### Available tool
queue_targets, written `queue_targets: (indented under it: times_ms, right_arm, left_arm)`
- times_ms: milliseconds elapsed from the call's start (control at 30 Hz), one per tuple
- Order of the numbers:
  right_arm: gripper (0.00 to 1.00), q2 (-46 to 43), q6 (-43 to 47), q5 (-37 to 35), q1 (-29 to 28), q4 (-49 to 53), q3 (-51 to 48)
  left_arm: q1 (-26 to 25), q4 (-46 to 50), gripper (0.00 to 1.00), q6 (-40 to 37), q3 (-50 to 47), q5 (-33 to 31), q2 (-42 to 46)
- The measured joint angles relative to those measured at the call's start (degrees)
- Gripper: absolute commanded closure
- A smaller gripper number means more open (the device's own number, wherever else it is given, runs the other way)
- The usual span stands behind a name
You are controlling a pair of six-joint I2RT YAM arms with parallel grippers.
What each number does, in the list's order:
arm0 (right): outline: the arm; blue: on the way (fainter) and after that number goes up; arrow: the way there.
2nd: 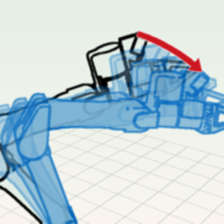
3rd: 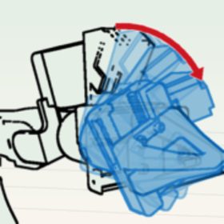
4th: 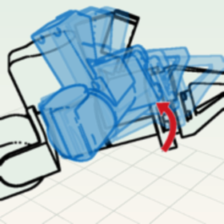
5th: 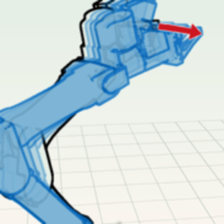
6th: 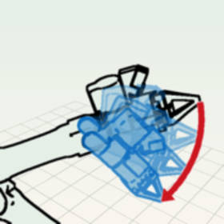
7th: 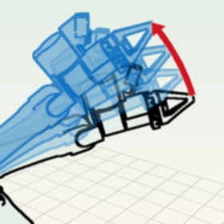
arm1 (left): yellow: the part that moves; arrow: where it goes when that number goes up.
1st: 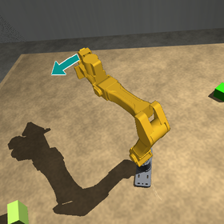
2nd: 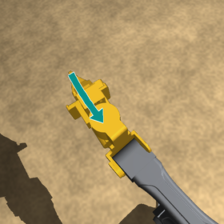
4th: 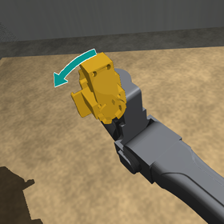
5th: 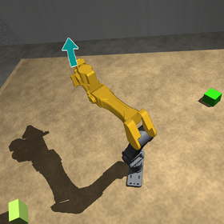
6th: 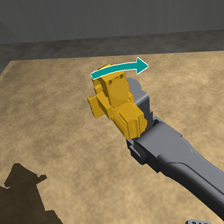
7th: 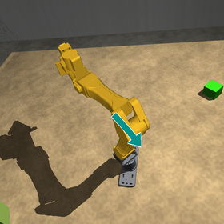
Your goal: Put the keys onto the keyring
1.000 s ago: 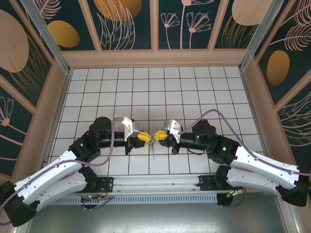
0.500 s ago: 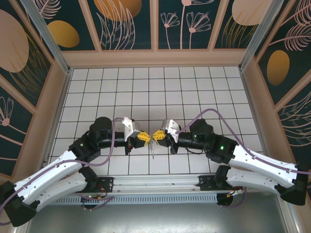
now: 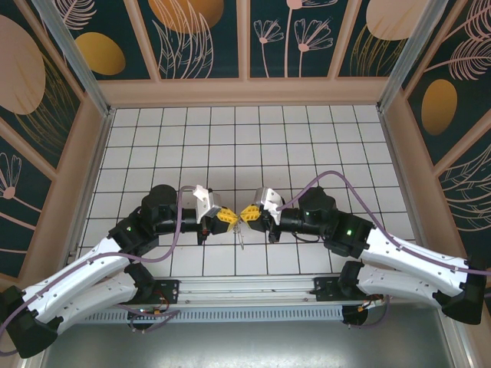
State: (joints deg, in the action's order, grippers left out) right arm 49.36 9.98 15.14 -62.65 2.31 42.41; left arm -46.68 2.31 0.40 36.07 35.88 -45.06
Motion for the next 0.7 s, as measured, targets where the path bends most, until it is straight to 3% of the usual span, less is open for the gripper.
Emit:
queue_targets:
  times_ms: [700]
  right_arm:
    - [1.00, 0.9, 0.2, 1.1, 0.1, 0.0, 0.0]
  left_arm:
    - [0.0, 1.4, 1.00, 0.0, 0.0, -0.3, 0.1]
